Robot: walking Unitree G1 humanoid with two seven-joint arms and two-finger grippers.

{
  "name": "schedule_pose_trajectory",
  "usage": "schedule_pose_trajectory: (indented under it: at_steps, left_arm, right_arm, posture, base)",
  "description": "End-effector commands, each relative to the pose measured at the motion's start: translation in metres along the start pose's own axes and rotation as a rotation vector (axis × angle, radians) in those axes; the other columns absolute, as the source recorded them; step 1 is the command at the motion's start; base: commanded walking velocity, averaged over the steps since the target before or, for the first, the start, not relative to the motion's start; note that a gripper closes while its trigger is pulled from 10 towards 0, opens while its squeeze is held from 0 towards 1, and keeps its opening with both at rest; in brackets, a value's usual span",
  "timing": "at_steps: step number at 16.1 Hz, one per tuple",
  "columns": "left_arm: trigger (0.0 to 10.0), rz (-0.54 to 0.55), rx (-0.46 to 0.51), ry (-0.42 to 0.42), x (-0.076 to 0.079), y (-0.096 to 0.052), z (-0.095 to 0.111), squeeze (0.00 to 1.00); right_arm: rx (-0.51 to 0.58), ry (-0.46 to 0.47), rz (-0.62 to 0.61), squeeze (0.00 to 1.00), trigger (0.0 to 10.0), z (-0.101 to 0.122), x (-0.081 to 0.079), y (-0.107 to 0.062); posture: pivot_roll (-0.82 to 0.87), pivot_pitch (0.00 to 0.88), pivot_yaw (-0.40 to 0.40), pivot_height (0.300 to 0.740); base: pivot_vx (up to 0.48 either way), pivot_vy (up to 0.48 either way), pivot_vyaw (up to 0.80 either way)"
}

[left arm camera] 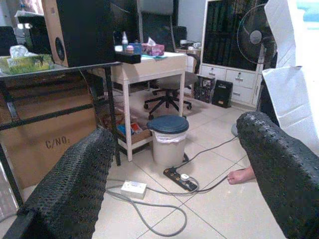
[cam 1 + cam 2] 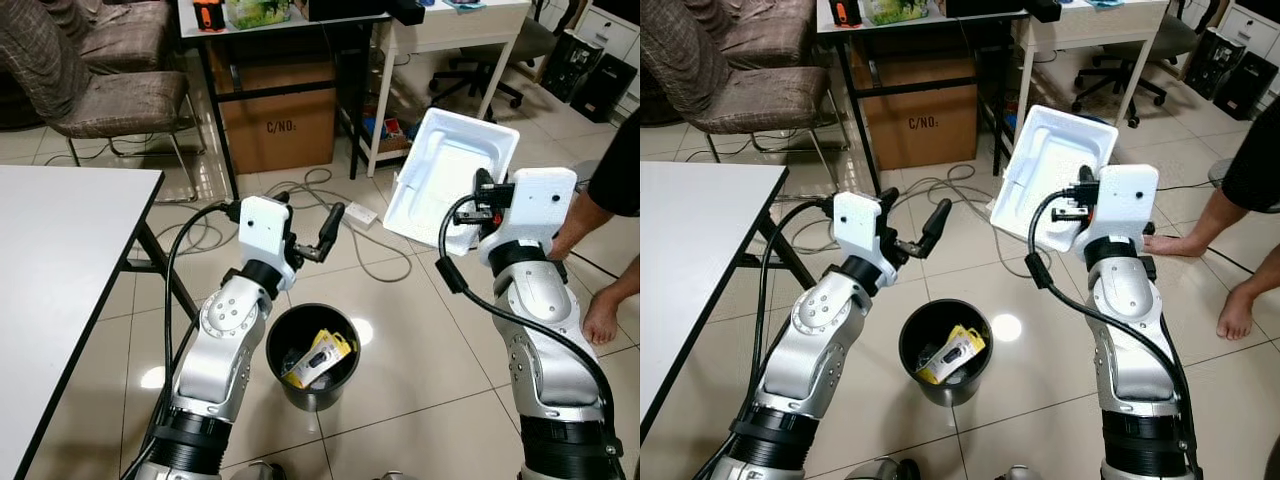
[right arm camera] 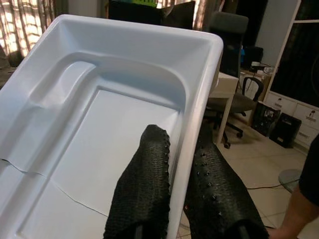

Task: Picking trash to rubbish bin

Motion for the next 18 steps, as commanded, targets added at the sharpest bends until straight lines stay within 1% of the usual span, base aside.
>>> schedule_pose_trajectory:
  at_steps: [1, 4, 6, 7, 8, 9, 10, 11, 12, 13, 15, 16, 18]
  left_arm:
    - [10.0, 0.007, 0.003, 0.007, 0.001, 0.003, -0.001, 0.00]
    - [10.0, 0.001, 0.003, 0.009, 0.001, 0.002, -0.003, 0.00]
    - [10.0, 0.000, 0.003, 0.042, -0.008, 0.000, 0.001, 0.00]
    - [10.0, 0.007, 0.012, 0.048, -0.010, 0.001, 0.004, 0.00]
    - [10.0, 0.025, 0.033, 0.053, -0.016, 0.002, 0.011, 0.00]
    - [10.0, 0.039, 0.045, 0.063, -0.021, 0.000, 0.012, 0.00]
    - [10.0, 0.064, 0.043, 0.074, -0.025, -0.002, 0.010, 0.00]
    - [10.0, 0.076, 0.055, 0.069, -0.026, -0.004, 0.013, 0.00]
    - [10.0, 0.074, 0.062, 0.065, -0.024, -0.004, 0.014, 0.00]
    - [10.0, 0.076, 0.061, 0.061, -0.023, -0.004, 0.014, 0.00]
    - [10.0, 0.055, 0.063, 0.038, -0.015, 0.001, 0.013, 0.00]
    - [10.0, 0.036, 0.053, 0.027, -0.011, 0.004, 0.010, 0.00]
    - [10.0, -0.027, 0.043, 0.017, 0.001, 0.011, 0.007, 0.00]
  right_arm:
    - [-0.006, 0.003, 0.005, 0.00, 10.0, -0.003, 0.003, -0.001]
    - [-0.012, -0.007, -0.008, 0.00, 10.0, -0.006, 0.004, -0.003]
    - [-0.001, -0.005, 0.004, 0.00, 10.0, -0.003, -0.004, 0.001]
    - [0.004, -0.004, 0.011, 0.00, 10.0, -0.002, -0.005, 0.002]
    - [0.008, -0.001, 0.027, 0.00, 10.0, -0.001, -0.010, 0.004]
    - [0.005, 0.005, 0.040, 0.00, 10.0, -0.003, -0.016, 0.004]
    - [-0.006, 0.009, 0.046, 0.00, 10.0, -0.006, -0.017, 0.004]
    - [-0.006, 0.006, 0.057, 0.00, 10.0, -0.005, -0.018, 0.004]
    - [-0.037, 0.014, 0.057, 0.00, 10.0, -0.014, -0.017, 0.004]
    - [-0.040, 0.030, 0.051, 0.00, 10.0, -0.014, -0.017, 0.005]
    - [-0.029, -0.002, 0.047, 0.00, 10.0, -0.015, -0.013, 0.003]
    - [-0.029, -0.012, 0.027, 0.00, 10.0, -0.015, -0.010, 0.003]
    - [-0.029, -0.016, -0.032, 0.00, 10.0, -0.015, 0.003, 0.002]
  posture:
    - [-0.11, 0.081, 0.001, 0.740]
    - [-0.11, 0.081, 0.013, 0.740]
    - [-0.08, 0.081, 0.012, 0.740]
    - [-0.08, 0.081, 0.011, 0.740]
    - [-0.07, 0.072, 0.001, 0.740]
    - [-0.07, 0.079, -0.005, 0.740]
    - [-0.06, 0.065, -0.011, 0.740]
    - [-0.05, 0.074, -0.010, 0.740]
    - [-0.04, 0.073, -0.015, 0.740]
    - [-0.04, 0.073, -0.015, 0.740]
    - [-0.08, 0.058, 0.026, 0.740]
    - [-0.09, 0.053, 0.042, 0.740]
    - [-0.11, 0.048, 0.042, 0.740]
  base:
    - [0.000, 0.000, 0.00]
    - [0.000, 0.000, 0.00]
    - [0.000, 0.000, 0.00]
    - [0.000, 0.000, 0.00]
    - [0.000, 0.000, 0.00]
    - [0.000, 0.000, 0.00]
    - [0.000, 0.000, 0.00]
    - [0.000, 0.000, 0.00]
    - [0.000, 0.000, 0.00]
    - [0.000, 0.000, 0.00]
    - [0.000, 0.000, 0.00]
    - [0.000, 0.000, 0.00]
    - [0.000, 0.000, 0.00]
Point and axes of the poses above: a point about 5 cm out from each wrist's last joint towards the gripper, its own y axis pointing out of the wrist towards the gripper, its own z axis along the axis of the wrist's last joint, x = y × z, the point moved 3 cm from there along y, pointing out of the wrist towards the gripper, and after that the axes turned 11 degrees about -y, right-handed, at the moved point
